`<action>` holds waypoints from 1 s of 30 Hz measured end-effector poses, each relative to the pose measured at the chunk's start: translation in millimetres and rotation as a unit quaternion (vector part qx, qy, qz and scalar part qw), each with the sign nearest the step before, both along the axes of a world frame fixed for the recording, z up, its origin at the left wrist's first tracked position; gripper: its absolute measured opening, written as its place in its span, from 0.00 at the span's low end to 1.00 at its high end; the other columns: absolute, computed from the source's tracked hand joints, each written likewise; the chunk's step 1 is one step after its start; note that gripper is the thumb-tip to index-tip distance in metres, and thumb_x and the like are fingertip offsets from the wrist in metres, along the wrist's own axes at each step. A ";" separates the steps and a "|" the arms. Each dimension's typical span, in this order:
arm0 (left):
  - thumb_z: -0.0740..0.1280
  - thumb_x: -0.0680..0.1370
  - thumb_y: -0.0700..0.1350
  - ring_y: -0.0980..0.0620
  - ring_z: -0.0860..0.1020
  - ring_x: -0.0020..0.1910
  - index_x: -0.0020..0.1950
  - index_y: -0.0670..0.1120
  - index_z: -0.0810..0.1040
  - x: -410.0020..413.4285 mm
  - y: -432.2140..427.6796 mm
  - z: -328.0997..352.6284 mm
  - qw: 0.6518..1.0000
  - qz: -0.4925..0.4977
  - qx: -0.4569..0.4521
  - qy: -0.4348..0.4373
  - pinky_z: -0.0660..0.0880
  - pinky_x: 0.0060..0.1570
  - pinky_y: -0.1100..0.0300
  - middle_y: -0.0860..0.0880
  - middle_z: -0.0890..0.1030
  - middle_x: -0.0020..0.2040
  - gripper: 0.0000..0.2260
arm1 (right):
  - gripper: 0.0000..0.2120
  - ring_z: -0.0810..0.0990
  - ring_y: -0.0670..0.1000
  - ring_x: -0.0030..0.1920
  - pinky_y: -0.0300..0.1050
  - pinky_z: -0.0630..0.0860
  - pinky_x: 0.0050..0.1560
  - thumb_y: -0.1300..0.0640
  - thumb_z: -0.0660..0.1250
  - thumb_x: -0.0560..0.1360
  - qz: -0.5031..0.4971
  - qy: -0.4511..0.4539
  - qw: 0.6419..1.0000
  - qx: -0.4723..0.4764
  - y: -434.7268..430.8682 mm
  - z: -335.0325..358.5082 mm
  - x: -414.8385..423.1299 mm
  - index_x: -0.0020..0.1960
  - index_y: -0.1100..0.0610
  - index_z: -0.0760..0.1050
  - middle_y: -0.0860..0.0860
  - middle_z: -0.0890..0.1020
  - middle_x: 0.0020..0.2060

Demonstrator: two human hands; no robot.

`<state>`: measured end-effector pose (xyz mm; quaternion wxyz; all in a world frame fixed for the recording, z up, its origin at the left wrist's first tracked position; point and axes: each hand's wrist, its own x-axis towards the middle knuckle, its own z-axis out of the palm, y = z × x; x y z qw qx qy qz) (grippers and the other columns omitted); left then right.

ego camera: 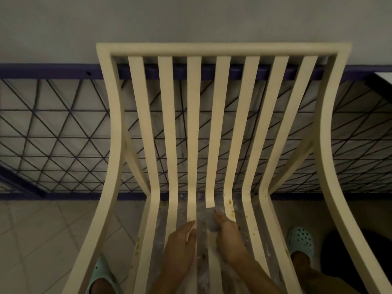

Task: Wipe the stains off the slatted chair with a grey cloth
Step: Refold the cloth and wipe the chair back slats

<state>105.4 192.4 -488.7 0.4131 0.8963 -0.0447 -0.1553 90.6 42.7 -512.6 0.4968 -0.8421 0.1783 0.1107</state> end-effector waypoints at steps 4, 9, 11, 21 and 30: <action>0.59 0.82 0.46 0.62 0.76 0.53 0.64 0.52 0.77 31.1 -3.6 18.8 0.996 0.059 -0.056 0.025 0.69 0.54 0.68 0.56 0.81 0.58 0.13 | 0.13 0.81 0.45 0.55 0.30 0.75 0.53 0.64 0.63 0.78 -0.013 -0.095 0.988 -0.120 -13.7 64.2 16.4 0.62 0.60 0.76 0.55 0.81 0.58; 0.60 0.82 0.44 0.57 0.79 0.55 0.60 0.50 0.79 88.5 -14.4 76.3 0.987 0.077 -0.139 -0.034 0.74 0.60 0.59 0.57 0.82 0.53 0.11 | 0.26 0.55 0.38 0.75 0.35 0.52 0.75 0.72 0.59 0.78 0.049 -0.334 0.936 -0.102 -37.5 161.0 68.4 0.74 0.57 0.65 0.47 0.60 0.76; 0.59 0.83 0.43 0.58 0.78 0.56 0.61 0.49 0.78 113.0 -22.5 108.4 0.979 0.088 -0.171 -0.064 0.71 0.56 0.68 0.55 0.82 0.54 0.11 | 0.26 0.53 0.46 0.77 0.38 0.51 0.76 0.72 0.58 0.78 0.072 -0.407 0.898 -0.152 -47.8 203.5 99.5 0.75 0.60 0.63 0.51 0.58 0.77; 0.56 0.84 0.49 0.57 0.67 0.69 0.75 0.49 0.65 158.1 -54.0 156.7 0.955 0.107 -0.268 -0.070 0.60 0.70 0.62 0.53 0.69 0.71 0.19 | 0.33 0.40 0.55 0.78 0.41 0.39 0.76 0.72 0.55 0.74 0.194 -0.429 0.783 -0.406 -85.2 239.9 186.8 0.78 0.60 0.54 0.52 0.48 0.79; 0.57 0.81 0.56 0.54 0.70 0.69 0.72 0.49 0.70 190.2 -59.8 140.5 0.946 0.110 -0.302 -0.041 0.62 0.73 0.50 0.52 0.73 0.69 0.22 | 0.35 0.35 0.53 0.78 0.52 0.43 0.78 0.71 0.56 0.75 0.200 -0.406 0.798 -0.397 -69.6 193.1 180.9 0.79 0.61 0.47 0.51 0.44 0.79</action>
